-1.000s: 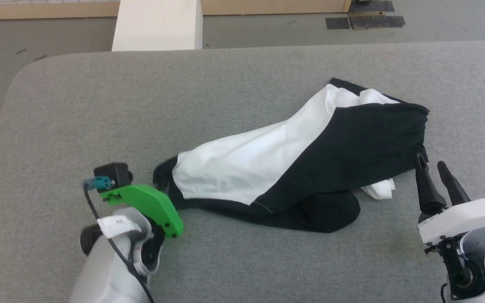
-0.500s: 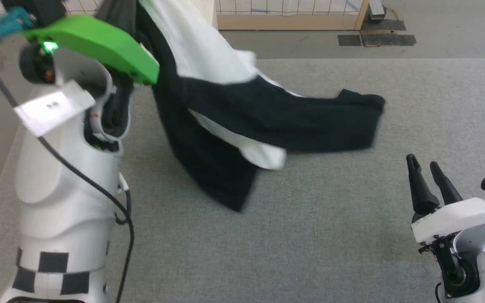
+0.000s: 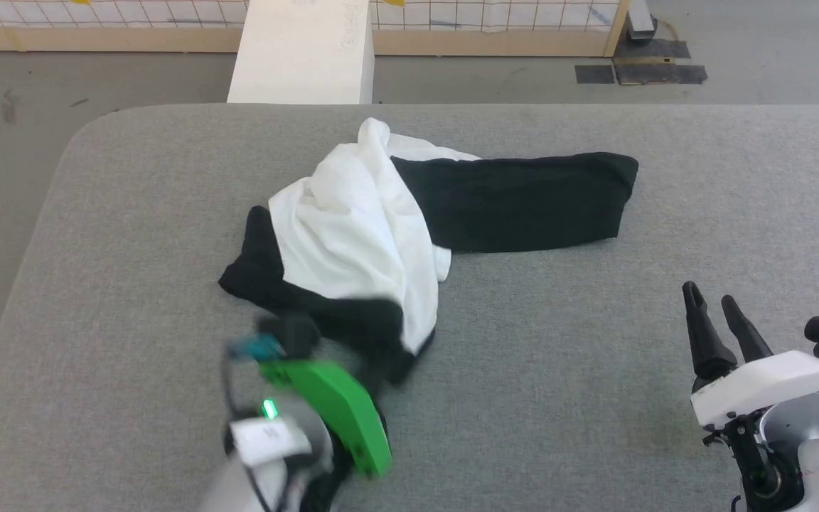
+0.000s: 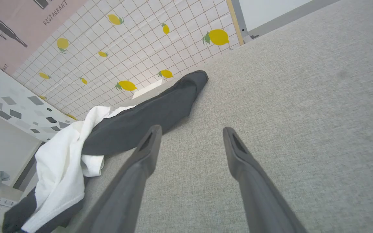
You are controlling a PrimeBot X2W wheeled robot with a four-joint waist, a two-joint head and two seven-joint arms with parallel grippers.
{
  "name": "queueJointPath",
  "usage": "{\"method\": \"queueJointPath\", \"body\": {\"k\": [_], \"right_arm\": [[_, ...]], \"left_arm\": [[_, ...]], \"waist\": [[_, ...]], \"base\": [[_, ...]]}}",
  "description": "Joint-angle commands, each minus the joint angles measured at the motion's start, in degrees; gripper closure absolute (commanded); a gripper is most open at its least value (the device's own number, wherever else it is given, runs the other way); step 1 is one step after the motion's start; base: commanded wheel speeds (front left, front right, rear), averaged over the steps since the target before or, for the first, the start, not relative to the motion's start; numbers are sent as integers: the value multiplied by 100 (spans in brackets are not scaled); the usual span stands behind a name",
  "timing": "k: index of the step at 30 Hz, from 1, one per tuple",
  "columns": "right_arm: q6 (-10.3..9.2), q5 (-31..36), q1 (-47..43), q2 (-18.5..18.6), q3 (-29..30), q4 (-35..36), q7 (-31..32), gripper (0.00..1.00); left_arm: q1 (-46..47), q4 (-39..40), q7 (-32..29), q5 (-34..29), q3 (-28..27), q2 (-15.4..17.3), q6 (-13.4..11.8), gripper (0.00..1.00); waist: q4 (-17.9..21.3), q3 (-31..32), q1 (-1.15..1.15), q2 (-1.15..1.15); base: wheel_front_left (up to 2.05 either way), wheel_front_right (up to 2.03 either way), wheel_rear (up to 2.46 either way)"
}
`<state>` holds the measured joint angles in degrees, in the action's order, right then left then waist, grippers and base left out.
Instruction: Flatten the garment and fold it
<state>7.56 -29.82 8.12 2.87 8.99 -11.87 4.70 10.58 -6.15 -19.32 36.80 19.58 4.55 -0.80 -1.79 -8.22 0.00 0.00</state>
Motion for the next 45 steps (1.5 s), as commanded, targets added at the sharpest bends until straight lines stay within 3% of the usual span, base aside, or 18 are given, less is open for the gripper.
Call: {"method": "queueJointPath", "body": {"k": [1, 7, 8, 9, 14, 19, 23, 25, 27, 30, 35, 39, 45], "right_arm": [[-8, -31, -8, 1, -22, -22, -28, 0], [-8, -73, -9, 1, -153, -164, -44, 0], [-8, -79, -24, 1, -158, -191, -54, 0], [-8, -82, -36, 1, -161, -210, -61, 0], [-8, -80, -65, 1, -181, -277, -84, 0], [-8, -46, -72, 1, -214, -286, -79, 0], [-8, 36, -7, 1, -300, -249, -13, 0], [-8, 104, 59, 1, -364, -227, 53, 0], [-8, 151, 162, 1, -437, -215, 133, 0], [-8, 223, 397, 1, -591, -258, 320, 0], [-8, 911, 1051, 1, -905, -424, 875, 0], [-8, 2079, 1909, 21, -1210, -741, 1756, 0], [-8, 3054, 2928, 196, -1790, -1467, 2851, 0]], "left_arm": [[-186, -81, -149, -22, 134, -5, -33, 100], [-710, -343, -1125, 285, 501, 107, -11, 100], [-748, -266, -1227, 390, 460, 121, -20, 83], [-780, -144, -1317, 518, 406, 136, -5, 0], [-892, 660, -1365, 1331, -223, 103, 1, 0], [-921, 1266, -818, 1657, -1120, 132, -193, 0], [-745, 1348, 760, 895, -1820, 210, -231, 0], [-683, 1217, 1679, 168, -1900, 372, -146, 0], [-654, 1072, 2532, -290, -1945, 332, -134, 0], [-637, 814, 3245, -837, -1871, 287, -135, 0], [-540, 644, 3421, -1293, -1887, 158, -95, 0], [-374, 704, 3429, -1529, -2060, 5, -8, 0], [-159, 726, 3430, -1646, -2118, -135, 169, 0]], "waist": [[-30, 13, 0, 0], [-98, 107, 0, 0], [-115, 145, 0, 0], [-125, 166, 0, 0], [-152, 276, 0, 0], [-173, 333, 0, 0], [-183, 271, 0, 0], [-185, 208, 0, 0], [-182, 120, 0, 0], [-195, -10, 0, 0], [-255, -302, 0, 0], [-395, -614, 0, 0], [-776, -1011, 0, 0]], "base": [[0, 0, 0], [0, 0, 0], [0, 0, 0], [0, 0, 0], [0, 0, 0], [0, 0, 0], [0, 0, 0], [0, 0, 0], [0, 0, 0], [0, 0, 0], [0, 0, 0], [0, 0, 0], [0, 0, 0]]}}
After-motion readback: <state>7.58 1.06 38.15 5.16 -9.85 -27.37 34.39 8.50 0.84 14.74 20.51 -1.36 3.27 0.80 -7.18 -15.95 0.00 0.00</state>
